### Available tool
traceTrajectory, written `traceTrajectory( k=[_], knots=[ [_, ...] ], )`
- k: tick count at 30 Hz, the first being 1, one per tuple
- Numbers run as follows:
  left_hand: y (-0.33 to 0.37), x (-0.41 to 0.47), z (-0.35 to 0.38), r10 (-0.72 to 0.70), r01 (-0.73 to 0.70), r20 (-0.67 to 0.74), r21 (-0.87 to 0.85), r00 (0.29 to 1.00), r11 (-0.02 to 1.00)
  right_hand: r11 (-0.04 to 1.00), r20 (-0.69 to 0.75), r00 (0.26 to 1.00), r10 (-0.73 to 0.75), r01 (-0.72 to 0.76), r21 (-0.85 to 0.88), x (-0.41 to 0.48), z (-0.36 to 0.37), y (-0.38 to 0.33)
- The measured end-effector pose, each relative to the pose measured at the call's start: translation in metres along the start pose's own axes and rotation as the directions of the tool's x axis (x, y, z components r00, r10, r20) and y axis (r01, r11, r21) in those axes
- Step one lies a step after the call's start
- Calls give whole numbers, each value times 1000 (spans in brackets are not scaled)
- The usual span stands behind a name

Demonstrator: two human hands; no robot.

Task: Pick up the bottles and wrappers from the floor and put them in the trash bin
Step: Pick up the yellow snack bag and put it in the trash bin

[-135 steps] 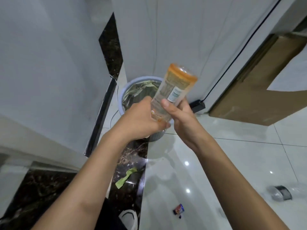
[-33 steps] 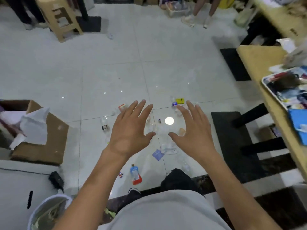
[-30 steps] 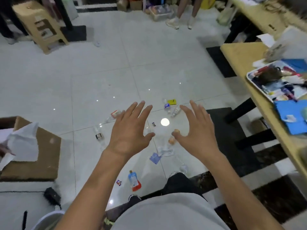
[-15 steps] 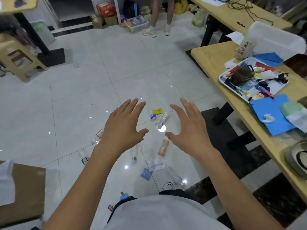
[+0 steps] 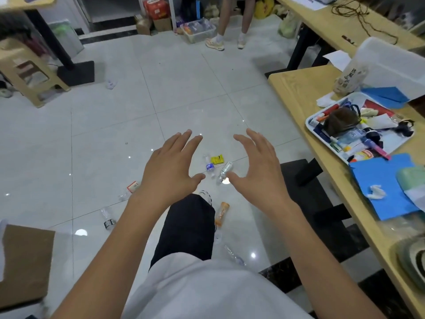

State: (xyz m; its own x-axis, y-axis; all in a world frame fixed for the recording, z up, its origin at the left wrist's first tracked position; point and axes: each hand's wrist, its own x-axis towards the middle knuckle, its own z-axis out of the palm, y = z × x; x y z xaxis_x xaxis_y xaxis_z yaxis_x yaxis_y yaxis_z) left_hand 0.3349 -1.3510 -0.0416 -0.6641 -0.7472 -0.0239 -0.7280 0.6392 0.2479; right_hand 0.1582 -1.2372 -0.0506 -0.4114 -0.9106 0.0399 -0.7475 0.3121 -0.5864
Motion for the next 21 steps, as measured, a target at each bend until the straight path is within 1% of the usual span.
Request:
traceTrajectory(
  k=[6,9,13,15,21],
  knots=[
    [-8,63,11,16,-13,47,-63,999,998,995,90,996,21,-12,-103,64,0,19],
    [-23,109,15,17,-16,10,-81,1000,997,987,121,992,25,-6,-159,115,-2,26],
    [-52,190,21,-31,28,-28,-106,999,994,975,136,991,-7,37,-217,211,5,30],
    [-68,229,26,-69,68,-5,-115,998,991,971,159,987,-32,68,-231,259,17,27],
    [-124,326,24,-130,144,126,-104,984,984,963,338,941,-21,110,-246,391,49,7]
  ],
)
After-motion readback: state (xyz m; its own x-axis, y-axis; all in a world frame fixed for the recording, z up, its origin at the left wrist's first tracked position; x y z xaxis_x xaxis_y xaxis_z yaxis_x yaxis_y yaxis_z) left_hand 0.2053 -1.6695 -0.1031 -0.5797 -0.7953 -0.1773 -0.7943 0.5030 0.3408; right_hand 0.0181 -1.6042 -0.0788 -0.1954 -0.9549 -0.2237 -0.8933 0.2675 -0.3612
